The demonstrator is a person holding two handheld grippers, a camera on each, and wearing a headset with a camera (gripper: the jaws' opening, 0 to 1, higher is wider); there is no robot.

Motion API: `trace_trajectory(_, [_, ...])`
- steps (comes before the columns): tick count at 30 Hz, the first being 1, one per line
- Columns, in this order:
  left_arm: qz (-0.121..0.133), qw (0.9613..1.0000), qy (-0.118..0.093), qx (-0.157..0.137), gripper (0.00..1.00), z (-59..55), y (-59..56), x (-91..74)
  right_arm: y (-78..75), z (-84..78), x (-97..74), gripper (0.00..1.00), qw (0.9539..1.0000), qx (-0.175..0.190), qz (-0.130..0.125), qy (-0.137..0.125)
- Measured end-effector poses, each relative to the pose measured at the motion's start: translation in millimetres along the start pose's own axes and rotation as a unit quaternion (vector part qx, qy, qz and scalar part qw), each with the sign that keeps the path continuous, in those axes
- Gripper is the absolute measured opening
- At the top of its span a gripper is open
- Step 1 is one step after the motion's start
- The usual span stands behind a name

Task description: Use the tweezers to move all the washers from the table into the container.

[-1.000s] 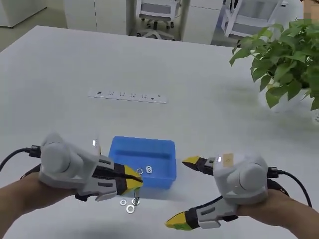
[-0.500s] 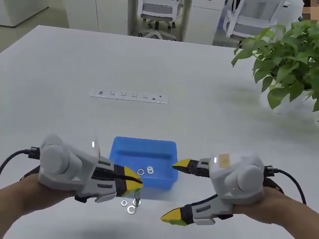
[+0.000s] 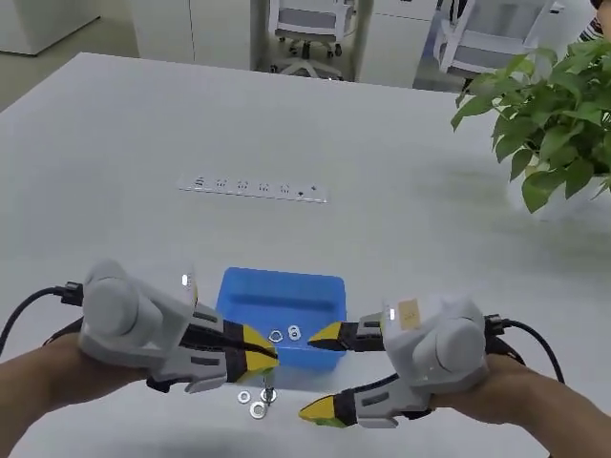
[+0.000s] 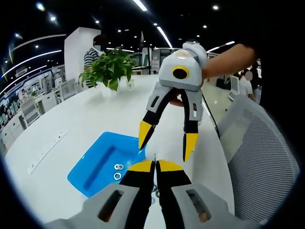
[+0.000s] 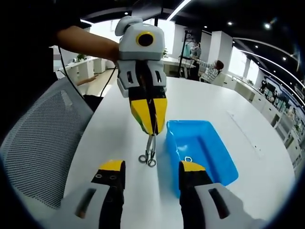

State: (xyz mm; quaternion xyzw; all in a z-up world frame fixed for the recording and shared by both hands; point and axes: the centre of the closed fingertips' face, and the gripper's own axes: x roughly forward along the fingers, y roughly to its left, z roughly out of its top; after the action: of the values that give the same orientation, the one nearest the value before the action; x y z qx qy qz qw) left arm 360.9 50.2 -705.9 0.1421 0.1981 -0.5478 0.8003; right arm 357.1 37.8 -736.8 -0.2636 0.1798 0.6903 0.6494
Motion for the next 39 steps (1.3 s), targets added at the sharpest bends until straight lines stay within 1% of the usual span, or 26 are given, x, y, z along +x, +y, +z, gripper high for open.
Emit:
trace_trajectory(5, [-0.002,1.0,0.0,0.0,0.05,0.4,0.4,2.0,-1.8,0.3,7.8,0.39,0.9999,-0.01,0.006,0.006])
trace_trajectory(8, [-0.003,1.0,0.0,0.001,0.05,3.6,-1.6,3.4,-2.4,2.1,11.7,0.37,0.9999,-0.011,0.011,0.006])
trace_trajectory(12, [-0.004,1.0,0.0,0.001,0.05,5.0,-2.1,3.8,-1.5,2.2,18.6,0.34,0.9996,-0.015,0.023,0.011])
trace_trajectory(14, [-0.005,1.0,0.001,0.002,0.05,5.5,-2.6,3.4,0.2,2.2,23.3,0.32,0.9991,-0.023,0.032,0.017])
trace_trajectory(19, [-0.005,1.0,0.002,0.002,0.05,5.7,-3.4,1.8,2.1,3.2,32.0,0.28,0.9982,-0.032,0.047,0.021])
trace_trajectory(22, [-0.005,1.0,0.002,0.001,0.05,3.9,-2.6,0.5,2.4,2.2,36.7,0.26,0.9976,-0.035,0.054,0.025])
trace_trajectory(31, [-0.004,1.0,0.004,-0.001,0.05,4.0,-4.1,-0.1,6.3,-0.9,49.0,0.17,0.994,-0.06,0.082,0.041])
trace_trajectory(35, [-0.005,1.0,0.005,-0.001,0.05,4.3,-5.0,0.5,6.1,-2.6,51.1,0.14,0.9919,-0.074,0.091,0.049])
trace_trajectory(39, [-0.005,1.0,0.005,-0.001,0.05,4.1,-5.1,0.7,7.3,-2.9,51.9,0.12,0.9907,-0.079,0.099,0.051])
